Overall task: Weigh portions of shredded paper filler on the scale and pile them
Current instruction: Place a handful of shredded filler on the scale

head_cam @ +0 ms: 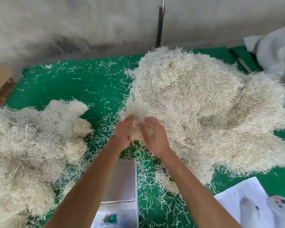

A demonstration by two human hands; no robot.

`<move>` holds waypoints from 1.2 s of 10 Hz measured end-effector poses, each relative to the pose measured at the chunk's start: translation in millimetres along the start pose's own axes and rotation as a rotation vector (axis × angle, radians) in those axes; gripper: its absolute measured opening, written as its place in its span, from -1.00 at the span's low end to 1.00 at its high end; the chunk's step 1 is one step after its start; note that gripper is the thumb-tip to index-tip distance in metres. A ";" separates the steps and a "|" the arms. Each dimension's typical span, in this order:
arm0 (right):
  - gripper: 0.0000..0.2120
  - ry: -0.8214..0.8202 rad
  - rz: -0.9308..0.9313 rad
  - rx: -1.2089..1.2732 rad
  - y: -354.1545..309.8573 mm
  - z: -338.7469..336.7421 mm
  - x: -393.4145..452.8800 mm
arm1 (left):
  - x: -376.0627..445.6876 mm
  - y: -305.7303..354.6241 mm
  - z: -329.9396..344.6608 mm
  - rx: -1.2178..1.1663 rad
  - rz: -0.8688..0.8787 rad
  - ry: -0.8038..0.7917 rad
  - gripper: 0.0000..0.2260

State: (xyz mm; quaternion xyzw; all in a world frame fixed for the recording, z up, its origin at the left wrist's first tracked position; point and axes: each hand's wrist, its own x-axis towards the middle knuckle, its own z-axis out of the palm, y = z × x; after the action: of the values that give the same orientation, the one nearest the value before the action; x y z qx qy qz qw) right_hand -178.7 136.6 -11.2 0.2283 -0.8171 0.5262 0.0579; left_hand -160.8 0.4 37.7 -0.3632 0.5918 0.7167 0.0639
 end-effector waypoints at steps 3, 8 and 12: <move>-0.38 -0.146 0.213 -0.563 23.3 -21.0 6.8 | -27.0 65.2 -28.7 -0.015 0.129 -0.096 -0.78; -0.27 0.019 0.711 0.558 -31.5 -19.1 44.1 | -46.4 59.3 -45.3 0.074 0.377 -0.263 0.00; -0.84 0.238 0.848 0.628 -25.7 -14.3 83.6 | -31.7 76.9 -48.6 0.900 0.349 -0.050 -0.13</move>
State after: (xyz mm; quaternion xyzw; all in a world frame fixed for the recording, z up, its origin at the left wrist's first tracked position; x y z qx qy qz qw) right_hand -244.0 114.4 44.4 -0.1763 -0.6289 0.7444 -0.1384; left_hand -156.2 -54.7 116.5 -0.1775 0.8935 0.3982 0.1077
